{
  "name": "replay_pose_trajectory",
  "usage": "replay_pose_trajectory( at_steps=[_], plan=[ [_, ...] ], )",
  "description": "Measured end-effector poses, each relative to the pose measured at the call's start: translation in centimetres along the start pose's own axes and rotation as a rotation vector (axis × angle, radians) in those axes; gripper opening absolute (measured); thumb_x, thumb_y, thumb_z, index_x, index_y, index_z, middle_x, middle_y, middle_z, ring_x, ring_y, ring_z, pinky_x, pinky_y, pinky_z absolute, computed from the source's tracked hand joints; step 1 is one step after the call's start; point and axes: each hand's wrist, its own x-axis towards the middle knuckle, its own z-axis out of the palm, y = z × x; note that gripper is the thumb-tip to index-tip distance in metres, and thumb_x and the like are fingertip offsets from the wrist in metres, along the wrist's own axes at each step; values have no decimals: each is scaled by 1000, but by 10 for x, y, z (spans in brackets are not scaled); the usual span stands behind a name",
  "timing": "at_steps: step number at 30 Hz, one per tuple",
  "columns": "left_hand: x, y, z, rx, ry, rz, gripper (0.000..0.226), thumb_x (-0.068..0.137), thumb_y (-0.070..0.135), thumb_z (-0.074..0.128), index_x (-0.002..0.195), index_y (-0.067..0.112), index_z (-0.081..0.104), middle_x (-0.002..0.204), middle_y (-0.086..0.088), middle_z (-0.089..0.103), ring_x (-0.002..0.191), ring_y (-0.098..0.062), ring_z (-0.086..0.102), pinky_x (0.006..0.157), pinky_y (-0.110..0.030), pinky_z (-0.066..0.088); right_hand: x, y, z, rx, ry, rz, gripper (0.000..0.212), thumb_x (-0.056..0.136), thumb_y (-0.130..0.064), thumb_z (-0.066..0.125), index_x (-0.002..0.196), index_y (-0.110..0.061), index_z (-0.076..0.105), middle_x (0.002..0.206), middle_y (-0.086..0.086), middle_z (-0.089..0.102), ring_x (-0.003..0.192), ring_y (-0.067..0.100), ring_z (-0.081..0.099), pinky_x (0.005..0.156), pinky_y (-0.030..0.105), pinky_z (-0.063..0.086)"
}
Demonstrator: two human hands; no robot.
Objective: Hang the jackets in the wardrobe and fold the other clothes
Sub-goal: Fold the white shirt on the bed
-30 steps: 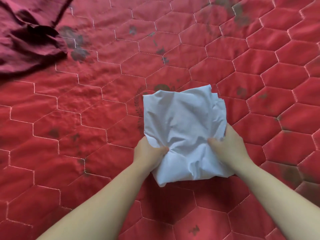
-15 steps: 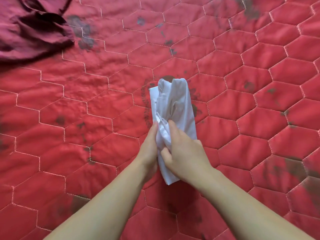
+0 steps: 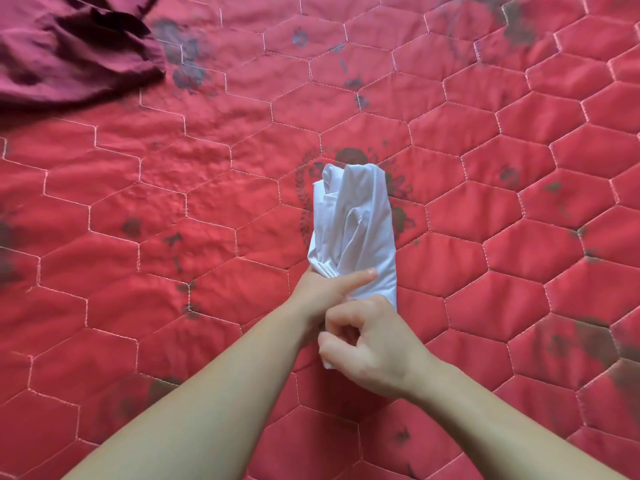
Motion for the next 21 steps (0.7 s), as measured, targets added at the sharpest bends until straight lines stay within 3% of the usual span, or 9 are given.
replay_pose_trajectory(
  at_steps=[3,5,7,8,9,11,14,17,21],
  plan=[
    [5,-13,-7,168,47,35,22,78,-7,64,70,10,53,42,16,53,39,2,50,41,-13,39,8,1,-4,239,79,108,32,71,-17,52,42,-20,37,43,-10,28,45,3,27,46,21,24],
    [2,-14,-12,70,8,14,22,75,-11,67,92,3,67,72,1,74,64,-13,70,56,-24,54,14,10,-18,271,381,203,38,74,-14,57,44,-23,36,45,-13,28,47,4,27,47,26,32],
    [-3,-11,-20,-34,-122,-34,40,76,-10,70,114,2,67,106,-20,71,98,-35,69,84,-44,57,16,24,-37,194,700,299,33,80,-23,71,56,-16,49,55,-8,43,55,10,40,58,38,48],
    [-5,-8,-26,-59,-181,-63,40,77,-7,71,117,2,67,113,-23,68,104,-38,67,89,-47,55,17,30,-45,193,756,408,29,78,-34,77,72,-13,58,67,-7,54,65,12,51,68,43,54],
    [-7,-5,-33,-75,-237,-93,38,77,-2,73,114,3,69,115,-22,68,104,-36,67,88,-44,56,19,29,-51,269,693,556,43,70,-48,79,91,-14,62,84,-6,62,79,13,61,75,45,56],
    [-14,5,-43,-66,-327,-161,34,73,9,77,106,7,75,112,-18,70,101,-30,69,82,-37,57,22,30,-59,647,325,746,72,62,-65,70,118,-20,62,114,-3,68,102,17,67,78,42,59],
    [-30,19,-49,28,-408,-132,38,75,11,77,112,12,72,115,-14,70,106,-29,67,83,-35,56,33,11,-61,977,39,660,55,81,-46,66,126,-15,62,124,8,67,111,25,66,85,39,57],
    [-58,39,-51,75,-391,-36,37,80,8,74,116,17,69,115,-11,71,105,-26,68,78,-30,56,51,-19,-58,948,216,664,43,81,-24,70,121,-7,66,116,14,70,103,28,69,82,39,58],
    [-124,75,-60,243,-393,59,49,77,11,77,123,23,62,116,-3,71,108,-20,67,83,-30,55,69,-83,-69,912,539,618,32,83,-15,73,113,-4,68,104,15,73,95,29,71,87,45,56]
  ],
)
